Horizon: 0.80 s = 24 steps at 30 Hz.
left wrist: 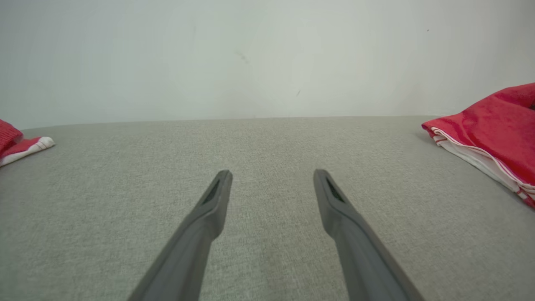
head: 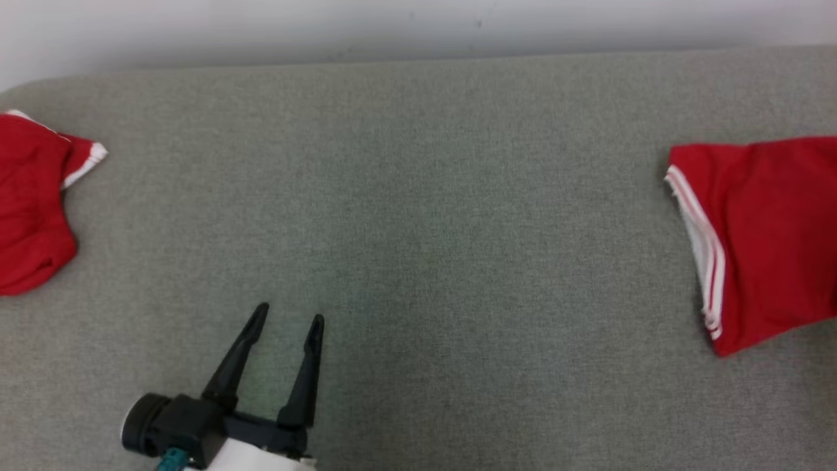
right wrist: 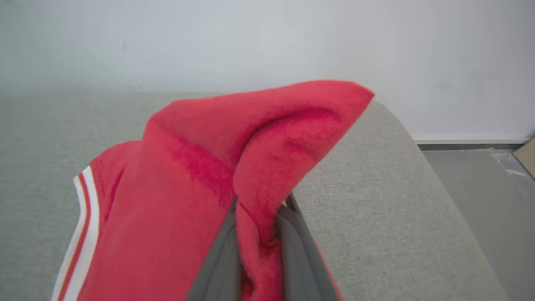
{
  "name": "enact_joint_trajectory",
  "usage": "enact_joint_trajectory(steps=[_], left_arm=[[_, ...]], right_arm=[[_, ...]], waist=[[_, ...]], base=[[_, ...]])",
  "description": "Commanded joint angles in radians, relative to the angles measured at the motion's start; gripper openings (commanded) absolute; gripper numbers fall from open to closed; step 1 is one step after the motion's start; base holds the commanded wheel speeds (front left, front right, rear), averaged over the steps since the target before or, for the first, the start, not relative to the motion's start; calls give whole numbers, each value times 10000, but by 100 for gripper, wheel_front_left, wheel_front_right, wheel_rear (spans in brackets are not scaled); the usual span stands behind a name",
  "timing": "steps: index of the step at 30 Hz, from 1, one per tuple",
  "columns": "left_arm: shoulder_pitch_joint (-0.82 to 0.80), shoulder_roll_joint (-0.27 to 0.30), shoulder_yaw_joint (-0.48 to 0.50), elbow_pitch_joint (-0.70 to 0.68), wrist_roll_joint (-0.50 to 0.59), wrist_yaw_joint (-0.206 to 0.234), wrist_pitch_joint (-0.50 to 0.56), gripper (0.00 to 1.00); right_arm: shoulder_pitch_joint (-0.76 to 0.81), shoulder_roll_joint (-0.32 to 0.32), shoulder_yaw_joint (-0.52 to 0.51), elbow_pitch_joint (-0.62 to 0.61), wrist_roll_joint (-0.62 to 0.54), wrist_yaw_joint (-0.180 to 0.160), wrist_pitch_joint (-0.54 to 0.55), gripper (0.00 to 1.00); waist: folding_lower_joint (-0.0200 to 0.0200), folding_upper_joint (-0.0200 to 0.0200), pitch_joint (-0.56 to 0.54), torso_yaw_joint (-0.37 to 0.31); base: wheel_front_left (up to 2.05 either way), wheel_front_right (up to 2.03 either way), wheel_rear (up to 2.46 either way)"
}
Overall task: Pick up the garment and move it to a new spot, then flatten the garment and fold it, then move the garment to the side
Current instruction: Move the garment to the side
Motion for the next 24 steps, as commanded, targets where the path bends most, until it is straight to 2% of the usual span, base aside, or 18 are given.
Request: enact_joint_trajectory(steps=[1, 9, 12, 13, 14, 15, 16, 18, 24], left_arm=[[-169, 84, -17, -68, 80, 8, 2, 100], [-926, 202, -494, -690, -36, -75, 2, 100], [-970, 253, -545, -785, -53, -87, 2, 100], [-939, 261, -514, -796, -61, -87, 2, 100], [-915, 257, -474, -818, -64, -89, 2, 100], [-892, 251, -433, -837, -70, -90, 2, 100], [-863, 243, -397, -858, -70, -89, 2, 100], [-724, 219, -245, -836, -46, -82, 2, 100], [-525, 108, -75, -747, -59, -85, 2, 100]], right_arm=[[-296, -137, -159, 193, -174, 2, -152, 0], [-2006, -1218, -1595, 2235, -1634, 1, -900, 0], [-2510, -1313, -2081, 2989, -2274, 1, -1217, 0], [-2645, -1274, -2166, 3199, -2589, 1, -1297, 8], [-2828, -1294, -2332, 3441, -2886, -1, -1410, 31], [-3017, -1333, -2504, 3664, -3228, -1, -1566, 77], [-3182, -1309, -2694, 3924, -3500, -1, -1679, 100], [-3497, -1225, -3086, 4467, -4526, -1, -2210, 100], [-3485, -894, -3659, 5024, -6040, -1, -2892, 100]], waist=[[-1, -1, 669, -25], [-1, -1, 1613, 887], [-1, -1, 1756, 1135], [-1, -1, 1791, 1175], [-1, -1, 1834, 1203], [-1, -1, 1861, 1216], [-1, -1, 1870, 1218], [-1, -1, 1773, 1127], [-1, -1, 1069, 819]], base=[[0, 0, 0], [0, 0, 0], [0, 0, 0], [0, 0, 0], [0, 0, 0], [0, 0, 0], [0, 0, 0], [0, 0, 0], [0, 0, 0]])
